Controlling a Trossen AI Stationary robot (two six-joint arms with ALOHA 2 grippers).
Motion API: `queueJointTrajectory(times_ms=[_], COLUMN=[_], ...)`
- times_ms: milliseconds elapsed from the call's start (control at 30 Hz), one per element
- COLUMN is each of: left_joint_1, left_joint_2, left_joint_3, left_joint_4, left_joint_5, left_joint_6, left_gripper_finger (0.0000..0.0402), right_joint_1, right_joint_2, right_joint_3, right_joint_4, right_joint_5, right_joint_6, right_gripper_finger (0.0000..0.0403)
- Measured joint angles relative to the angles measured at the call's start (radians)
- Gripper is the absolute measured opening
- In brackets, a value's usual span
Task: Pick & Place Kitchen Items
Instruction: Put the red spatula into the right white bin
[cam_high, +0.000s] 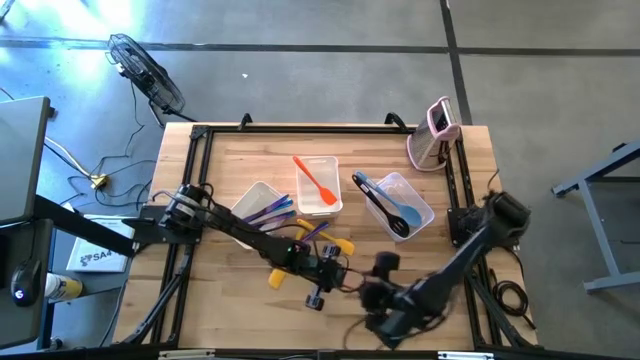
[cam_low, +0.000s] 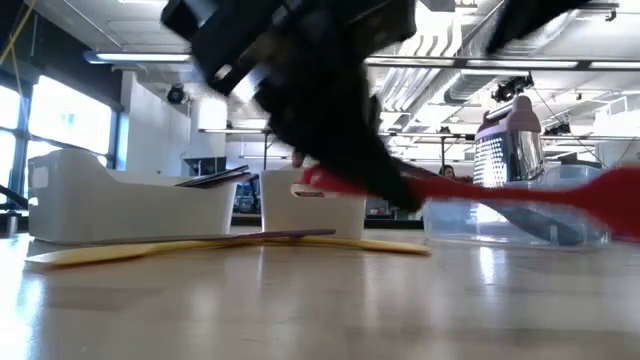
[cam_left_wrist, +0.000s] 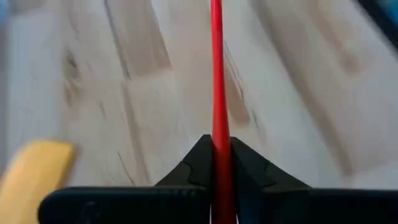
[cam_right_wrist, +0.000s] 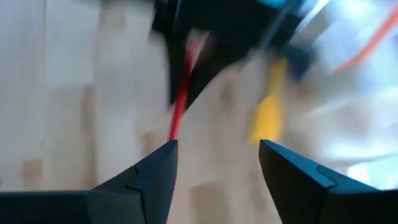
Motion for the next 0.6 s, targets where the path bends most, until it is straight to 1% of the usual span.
queueJointTrajectory(times_ms=[67, 133, 167, 233, 267, 333, 400, 433, 500, 533, 600], left_joint_1=[-0.004, -0.009, -0.015, -0.022, -0.030, -0.042, -0.052, -0.053, -0.045, -0.041, -0.023], left_joint_2=[0.000, 0.000, 0.000, 0.000, 0.000, -0.006, -0.026, -0.043, -0.089, -0.116, -0.161], left_joint_3=[0.036, 0.080, 0.106, 0.167, 0.200, 0.263, 0.324, 0.358, 0.430, 0.472, 0.562], left_joint_4=[-0.012, -0.042, -0.051, -0.050, -0.043, -0.044, -0.097, -0.143, -0.294, -0.377, -0.584], left_joint_5=[-0.024, -0.083, -0.131, -0.257, -0.321, -0.422, -0.484, -0.506, -0.552, -0.574, -0.651], left_joint_6=[-0.030, -0.062, -0.111, -0.235, -0.272, -0.258, -0.173, -0.147, -0.126, -0.116, -0.109], left_gripper_finger=[0.0024, 0.0024, 0.0024, 0.0024, 0.0024, 0.0024, 0.0024, 0.0024, 0.0024, 0.0024, 0.0024], right_joint_1=[0.043, 0.097, 0.124, 0.183, 0.212, 0.267, 0.318, 0.339, 0.376, 0.391, 0.411], right_joint_2=[-0.051, -0.098, -0.119, -0.159, -0.176, -0.204, -0.224, -0.233, -0.248, -0.257, -0.273], right_joint_3=[0.000, 0.000, 0.000, 0.000, 0.000, 0.000, 0.000, 0.000, 0.000, 0.000, 0.000], right_joint_4=[-0.015, -0.029, -0.037, -0.051, -0.065, -0.096, -0.136, -0.160, -0.216, -0.241, -0.286], right_joint_5=[0.131, 0.252, 0.310, 0.418, 0.464, 0.551, 0.634, 0.677, 0.762, 0.794, 0.829], right_joint_6=[0.004, 0.006, 0.006, 0.004, 0.002, 0.000, 0.000, 0.000, -0.001, 0.000, 0.001], right_gripper_finger=[0.0209, 0.0198, 0.0191, 0.0177, 0.0170, 0.0156, 0.0143, 0.0136, 0.0124, 0.0118, 0.0107])
